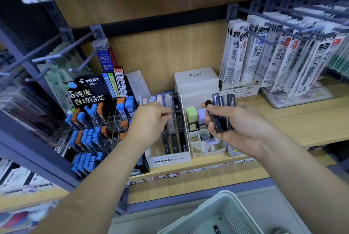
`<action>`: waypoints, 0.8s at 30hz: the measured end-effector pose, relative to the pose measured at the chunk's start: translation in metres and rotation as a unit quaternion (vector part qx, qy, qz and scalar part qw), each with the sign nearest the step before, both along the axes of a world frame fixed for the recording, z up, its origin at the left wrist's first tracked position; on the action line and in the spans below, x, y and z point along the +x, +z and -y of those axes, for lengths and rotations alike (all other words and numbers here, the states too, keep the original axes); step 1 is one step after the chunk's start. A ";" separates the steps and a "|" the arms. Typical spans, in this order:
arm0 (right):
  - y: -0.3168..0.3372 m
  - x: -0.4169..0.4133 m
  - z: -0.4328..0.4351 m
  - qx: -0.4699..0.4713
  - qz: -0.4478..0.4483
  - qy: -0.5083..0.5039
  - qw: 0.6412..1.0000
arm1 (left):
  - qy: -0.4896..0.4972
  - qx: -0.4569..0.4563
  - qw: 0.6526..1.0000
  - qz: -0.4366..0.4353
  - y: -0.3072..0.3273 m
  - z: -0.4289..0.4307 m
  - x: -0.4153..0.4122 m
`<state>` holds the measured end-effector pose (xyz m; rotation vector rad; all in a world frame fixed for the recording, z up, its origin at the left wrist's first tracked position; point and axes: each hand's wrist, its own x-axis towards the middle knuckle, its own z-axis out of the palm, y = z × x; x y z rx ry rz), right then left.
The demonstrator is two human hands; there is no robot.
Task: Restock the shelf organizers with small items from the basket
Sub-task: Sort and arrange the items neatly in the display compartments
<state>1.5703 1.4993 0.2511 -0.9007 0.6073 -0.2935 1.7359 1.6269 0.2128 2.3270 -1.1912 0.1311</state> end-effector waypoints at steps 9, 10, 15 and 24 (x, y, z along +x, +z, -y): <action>0.002 -0.003 -0.004 0.003 -0.013 0.022 1.000 | -0.003 0.048 0.997 0.056 -0.008 0.006 -0.001; 0.002 -0.003 -0.005 0.003 -0.013 0.031 0.999 | -0.009 0.049 0.997 0.062 -0.009 0.007 0.000; 0.001 -0.001 -0.007 -0.002 -0.007 0.039 0.999 | 0.010 0.006 1.000 0.028 0.001 0.006 -0.006; 0.001 0.001 -0.013 -0.061 0.015 0.072 0.995 | -0.054 -0.135 0.888 -0.437 0.045 -0.004 -0.044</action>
